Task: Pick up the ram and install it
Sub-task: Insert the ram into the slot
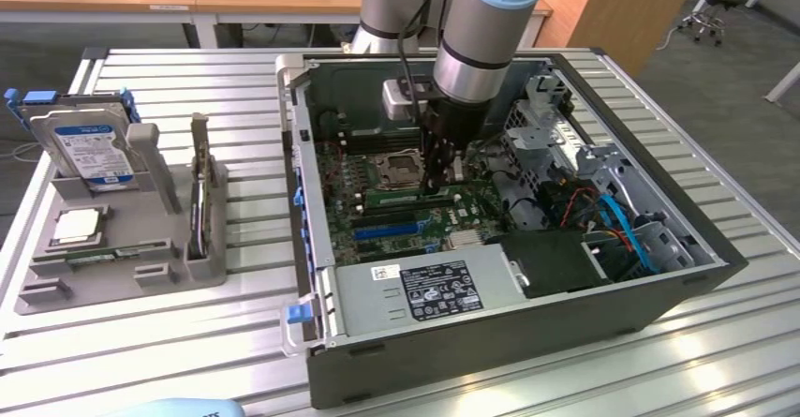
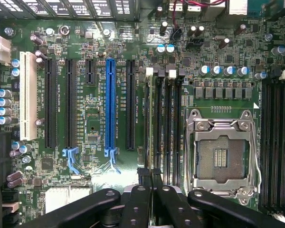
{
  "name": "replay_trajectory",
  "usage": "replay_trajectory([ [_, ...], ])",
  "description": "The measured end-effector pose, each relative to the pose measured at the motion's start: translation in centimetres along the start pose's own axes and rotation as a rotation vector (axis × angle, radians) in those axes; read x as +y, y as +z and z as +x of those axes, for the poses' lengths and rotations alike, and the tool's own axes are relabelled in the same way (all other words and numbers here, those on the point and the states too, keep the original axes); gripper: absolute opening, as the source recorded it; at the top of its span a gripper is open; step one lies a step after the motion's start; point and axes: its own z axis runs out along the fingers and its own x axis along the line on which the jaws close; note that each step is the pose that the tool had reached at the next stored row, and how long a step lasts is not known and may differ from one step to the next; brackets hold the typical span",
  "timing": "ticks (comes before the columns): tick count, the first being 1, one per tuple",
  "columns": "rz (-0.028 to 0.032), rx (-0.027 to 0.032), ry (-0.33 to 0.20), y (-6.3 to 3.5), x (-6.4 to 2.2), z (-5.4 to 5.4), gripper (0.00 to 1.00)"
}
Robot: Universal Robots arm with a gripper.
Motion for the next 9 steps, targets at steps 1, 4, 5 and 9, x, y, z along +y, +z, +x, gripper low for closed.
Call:
replay_trajectory([
  [1, 0.0001, -0.0001, 0.0, 0.03, 0.0, 0.0, 0.12],
  [4, 0.0001, 0.0, 0.0, 0.09, -0.01, 0.0, 0.12],
  [5, 0.0001, -0.0001, 0.0, 0.11, 0.0, 0.0, 0.12],
  [9, 0.0001, -0.0001, 0.0, 0.21, -0.01, 0.0, 0.12],
])
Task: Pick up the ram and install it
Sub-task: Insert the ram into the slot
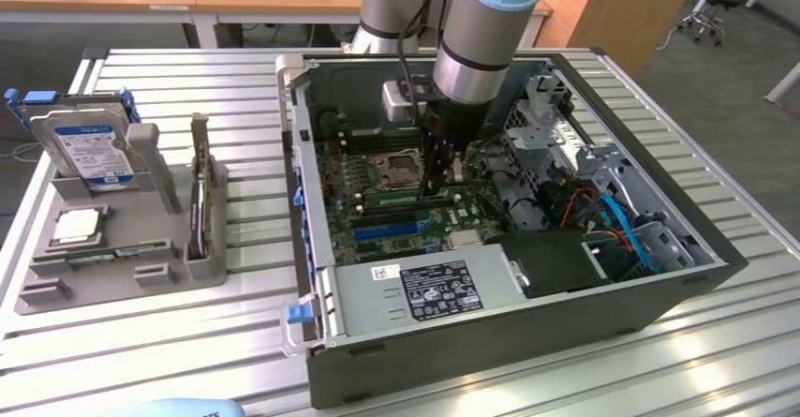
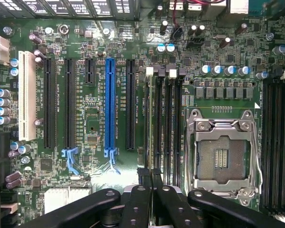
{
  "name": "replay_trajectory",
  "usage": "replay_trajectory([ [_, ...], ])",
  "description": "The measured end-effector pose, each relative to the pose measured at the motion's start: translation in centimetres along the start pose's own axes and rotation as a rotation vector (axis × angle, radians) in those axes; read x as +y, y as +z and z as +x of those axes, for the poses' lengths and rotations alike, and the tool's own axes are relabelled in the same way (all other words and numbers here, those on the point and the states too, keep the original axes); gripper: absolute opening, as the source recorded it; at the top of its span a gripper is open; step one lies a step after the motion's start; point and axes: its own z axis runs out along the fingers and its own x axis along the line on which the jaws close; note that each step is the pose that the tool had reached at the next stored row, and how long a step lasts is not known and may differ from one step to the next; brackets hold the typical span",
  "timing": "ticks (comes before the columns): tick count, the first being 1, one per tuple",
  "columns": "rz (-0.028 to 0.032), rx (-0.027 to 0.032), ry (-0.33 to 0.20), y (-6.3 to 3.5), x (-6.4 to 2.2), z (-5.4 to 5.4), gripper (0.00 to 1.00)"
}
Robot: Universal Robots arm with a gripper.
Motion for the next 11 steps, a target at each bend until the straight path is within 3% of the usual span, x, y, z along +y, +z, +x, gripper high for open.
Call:
replay_trajectory([
  [11, -0.0001, 0.0003, 0.0, 0.29, 0.0, 0.01, 0.12],
])
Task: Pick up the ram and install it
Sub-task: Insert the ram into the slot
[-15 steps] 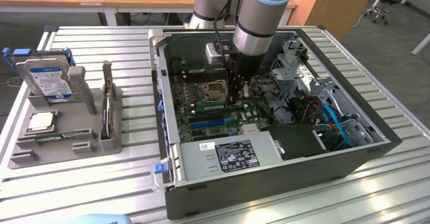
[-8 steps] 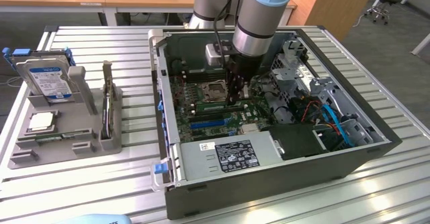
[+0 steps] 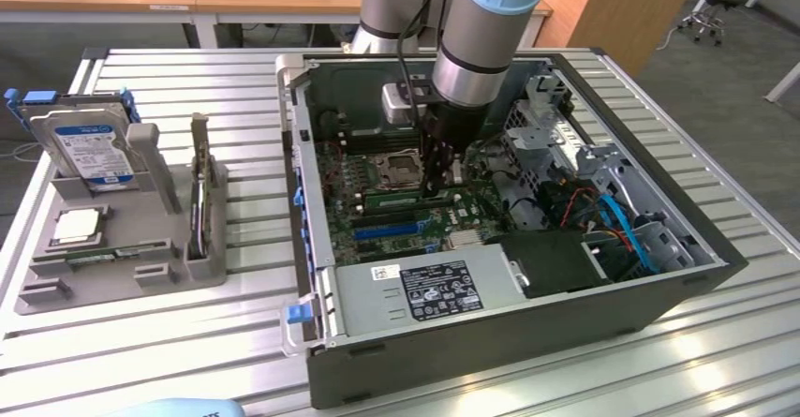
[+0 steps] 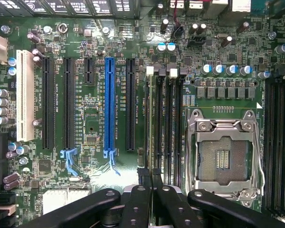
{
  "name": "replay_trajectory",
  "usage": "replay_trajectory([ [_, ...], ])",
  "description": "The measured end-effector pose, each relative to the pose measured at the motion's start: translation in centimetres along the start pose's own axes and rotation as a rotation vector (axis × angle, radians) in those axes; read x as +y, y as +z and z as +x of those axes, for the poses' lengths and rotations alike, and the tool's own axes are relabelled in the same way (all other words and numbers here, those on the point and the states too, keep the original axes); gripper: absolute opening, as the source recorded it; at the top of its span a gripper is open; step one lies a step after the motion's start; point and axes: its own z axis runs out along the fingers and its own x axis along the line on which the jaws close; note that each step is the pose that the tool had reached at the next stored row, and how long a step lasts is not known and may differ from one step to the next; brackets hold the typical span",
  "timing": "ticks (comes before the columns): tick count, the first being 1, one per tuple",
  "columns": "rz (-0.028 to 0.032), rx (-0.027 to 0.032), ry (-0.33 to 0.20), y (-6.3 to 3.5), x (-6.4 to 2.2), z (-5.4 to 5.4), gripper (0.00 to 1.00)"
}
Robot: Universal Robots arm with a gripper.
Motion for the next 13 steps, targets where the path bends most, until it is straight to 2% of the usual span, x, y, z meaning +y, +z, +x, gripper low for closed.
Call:
replay_trajectory([
  [7, 0.0001, -0.0003, 0.0, 0.01, 0.0, 0.0, 0.13],
  [8, 0.0001, -0.0003, 0.0, 0.01, 0.0, 0.0, 0.18],
  [9, 0.0001, -0.0003, 0.0, 0.01, 0.0, 0.0, 0.18],
  [11, 0.0001, -0.0003, 0.0, 0.01, 0.0, 0.0, 0.31],
  [13, 0.0001, -0.0003, 0.0, 0.01, 0.0, 0.0, 0.31],
])
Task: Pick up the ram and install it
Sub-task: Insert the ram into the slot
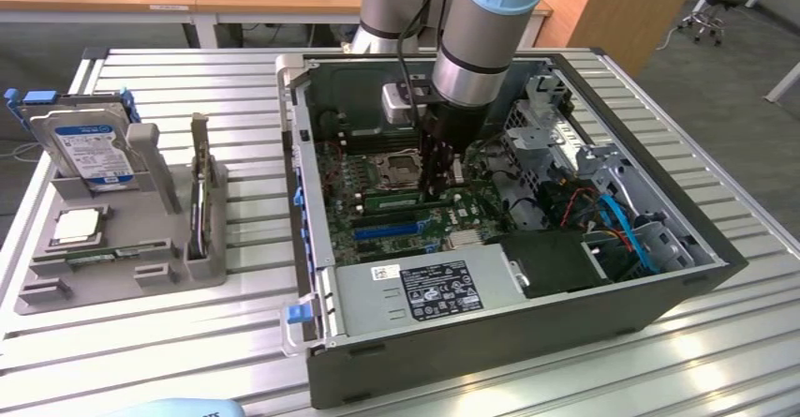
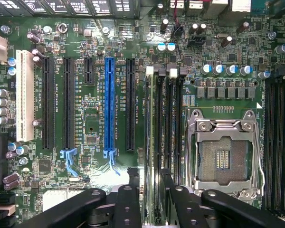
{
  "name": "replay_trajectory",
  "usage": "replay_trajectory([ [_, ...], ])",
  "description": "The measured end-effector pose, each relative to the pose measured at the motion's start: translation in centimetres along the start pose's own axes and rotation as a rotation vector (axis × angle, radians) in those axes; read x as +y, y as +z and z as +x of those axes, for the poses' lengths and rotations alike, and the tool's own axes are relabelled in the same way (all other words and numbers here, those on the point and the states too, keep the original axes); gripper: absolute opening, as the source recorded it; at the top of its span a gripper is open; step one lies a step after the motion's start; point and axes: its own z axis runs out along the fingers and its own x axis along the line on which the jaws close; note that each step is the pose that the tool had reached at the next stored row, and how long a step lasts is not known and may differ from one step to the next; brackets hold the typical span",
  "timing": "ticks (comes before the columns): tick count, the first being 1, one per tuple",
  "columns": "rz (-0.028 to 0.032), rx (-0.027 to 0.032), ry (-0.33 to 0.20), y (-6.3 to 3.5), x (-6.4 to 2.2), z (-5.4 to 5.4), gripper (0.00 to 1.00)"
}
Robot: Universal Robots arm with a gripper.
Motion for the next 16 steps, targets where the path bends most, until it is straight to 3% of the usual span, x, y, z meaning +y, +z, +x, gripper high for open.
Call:
replay_trajectory([
  [6, 0.0, 0.0001, 0.0, -0.3, 0.01, 0.0, 0.31],
  [16, 0.0, 0.0001, 0.0, -2.43, 0.1, 0.0, 0.31],
])
